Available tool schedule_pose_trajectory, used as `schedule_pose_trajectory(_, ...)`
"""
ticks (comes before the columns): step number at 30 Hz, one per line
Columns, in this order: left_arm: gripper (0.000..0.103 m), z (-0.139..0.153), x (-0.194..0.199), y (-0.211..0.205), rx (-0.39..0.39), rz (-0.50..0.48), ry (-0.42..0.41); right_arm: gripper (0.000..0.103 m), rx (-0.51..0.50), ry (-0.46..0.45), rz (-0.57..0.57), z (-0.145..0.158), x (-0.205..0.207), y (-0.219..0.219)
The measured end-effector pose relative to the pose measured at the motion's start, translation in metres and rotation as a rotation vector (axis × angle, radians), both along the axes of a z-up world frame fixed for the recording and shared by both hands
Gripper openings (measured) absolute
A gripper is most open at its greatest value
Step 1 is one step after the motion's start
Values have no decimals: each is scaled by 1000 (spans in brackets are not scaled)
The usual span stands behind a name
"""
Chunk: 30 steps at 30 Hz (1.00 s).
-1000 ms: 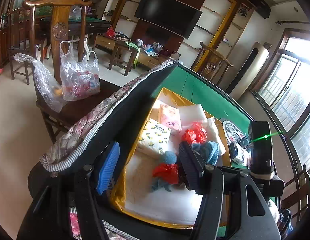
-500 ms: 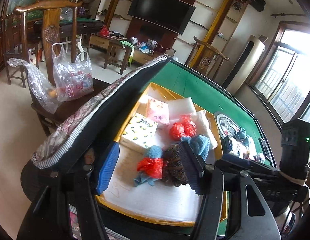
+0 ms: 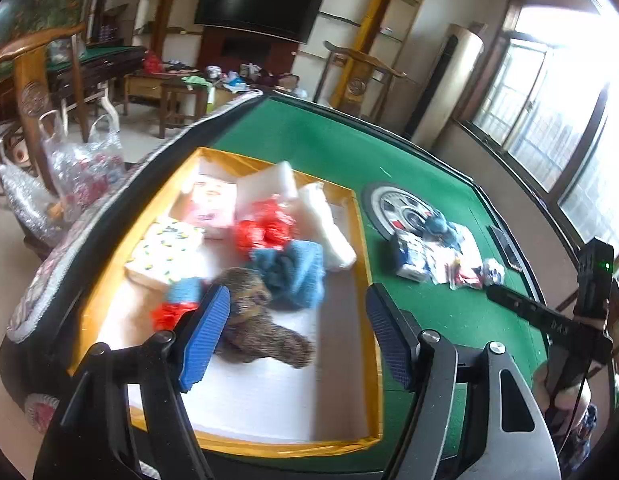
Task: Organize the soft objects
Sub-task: 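Grasp the blue-and-white tissue pack from the table with the left gripper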
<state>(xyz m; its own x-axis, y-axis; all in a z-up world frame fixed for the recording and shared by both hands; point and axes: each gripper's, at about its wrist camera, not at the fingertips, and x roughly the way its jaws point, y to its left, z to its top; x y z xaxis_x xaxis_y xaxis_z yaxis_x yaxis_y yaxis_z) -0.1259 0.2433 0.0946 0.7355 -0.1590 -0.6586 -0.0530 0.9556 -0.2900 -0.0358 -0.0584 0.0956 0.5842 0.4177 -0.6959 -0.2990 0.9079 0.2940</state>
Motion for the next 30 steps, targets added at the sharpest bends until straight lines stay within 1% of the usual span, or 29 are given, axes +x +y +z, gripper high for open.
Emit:
schedule_pose_trajectory(3, 70, 2, 3, -22, 24, -47, 0, 56, 7, -23, -96, 5, 4, -37)
schedule_pose_trajectory(6, 70, 9, 3, -41, 43, -69, -18, 56, 26, -60, -185, 11, 11, -70)
schedule_pose_trajectory(10, 70, 24, 4, -59, 55, -79, -54, 57, 42, -128, -304, 15, 32, -102)
schedule_pose_trajectory(12, 70, 31, 10, -70, 73, -90, -62, 57, 35, -148, -338, 15, 40, -112)
schedule_pose_trajectory(13, 70, 33, 14, -74, 64, -104, -61, 57, 28, -154, -352, 13, 45, -116)
schedule_pose_trajectory(15, 70, 32, 27, -84, 54, -143, -31, 57, 30, -157, -372, 8, 50, -124)
schedule_pose_trajectory(17, 70, 28, 42, -100, 86, -157, 15, 57, 37, -160, -388, -3, 49, -132)
schedule_pose_trajectory(18, 70, 26, 48, -106, 94, -164, 21, 57, 23, -147, -396, -11, 49, -135)
schedule_pose_trajectory(19, 70, 23, 55, -115, 100, -175, 25, 57, 7, -114, -402, -17, 51, -138)
schedule_pose_trajectory(20, 70, 21, 63, -122, 106, -184, 29, 57, 15, -84, -405, -21, 52, -141)
schedule_pose_trajectory(21, 70, 19, 73, -131, 110, -190, 33, 57, 44, -79, -406, -20, 53, -147)
schedule_pose_trajectory(22, 70, 16, 82, -138, 115, -190, 40, 57, 75, -83, -410, -18, 51, -152)
schedule_pose_trajectory(23, 70, 13, 91, -145, 122, -191, 47, 57, 83, -91, -416, -16, 50, -154)
schedule_pose_trajectory(27, 70, -2, 131, -175, 191, -188, 68, 58, 104, -91, -421, -14, 49, -160)
schedule_pose_trajectory(30, 70, -18, 157, -187, 256, -172, 108, 58, 102, -76, -415, -19, 51, -159)
